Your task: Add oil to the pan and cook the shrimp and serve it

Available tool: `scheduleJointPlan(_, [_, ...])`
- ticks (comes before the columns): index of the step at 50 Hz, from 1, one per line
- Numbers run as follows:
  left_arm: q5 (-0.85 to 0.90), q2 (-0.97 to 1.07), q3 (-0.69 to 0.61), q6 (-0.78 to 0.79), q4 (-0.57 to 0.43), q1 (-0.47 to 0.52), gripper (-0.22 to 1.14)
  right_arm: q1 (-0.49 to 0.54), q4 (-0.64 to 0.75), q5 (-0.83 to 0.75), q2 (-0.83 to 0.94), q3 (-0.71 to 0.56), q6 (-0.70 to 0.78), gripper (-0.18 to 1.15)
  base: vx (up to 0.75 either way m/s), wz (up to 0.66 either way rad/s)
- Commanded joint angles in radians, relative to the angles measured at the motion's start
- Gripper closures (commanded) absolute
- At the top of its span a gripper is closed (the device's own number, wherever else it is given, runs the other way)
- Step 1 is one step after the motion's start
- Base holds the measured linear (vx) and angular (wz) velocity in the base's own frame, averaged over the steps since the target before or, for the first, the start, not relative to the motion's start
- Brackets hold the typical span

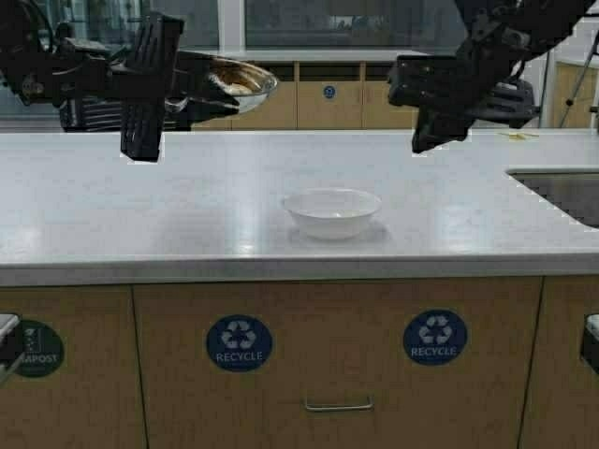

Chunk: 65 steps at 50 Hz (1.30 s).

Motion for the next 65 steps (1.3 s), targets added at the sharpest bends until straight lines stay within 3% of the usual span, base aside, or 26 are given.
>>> scheduleJointPlan(1, [0.023, -0.021, -0.044, 0.034, 0.025, -0.003, 0.87, -0.008, 0.003, -0.002, -0.025, -0.009, 0.0, 0.9, 0.0, 0.0])
scheduleJointPlan(18, [0.307, -0.017, -0.149, 0.098, 0.061, -0.083, 0.87, -0.008, 0.003, -0.009, -0.025, -0.008, -0.002, 0.9, 0.0, -0.02])
scheduleJointPlan(36, [0.652, 0.035, -0.316, 0.31, 0.061, -0.16, 0.87, -0.008, 0.003, -0.014, -0.023, -0.006, 0.0, 0.9, 0.0, -0.02])
scheduleJointPlan(57, [0.695, 0.152, -0.42, 0.342, 0.061, -0.166, 0.87, -0.008, 0.006, -0.018, -0.023, -0.006, 0.006, 0.9, 0.0, 0.0])
scheduleJointPlan(65, [0.727, 0.183, -0.483, 0.445, 0.058, -0.192, 0.87, -0.008, 0.008, -0.023, -0.025, -0.006, 0.006, 0.9, 0.0, 0.0])
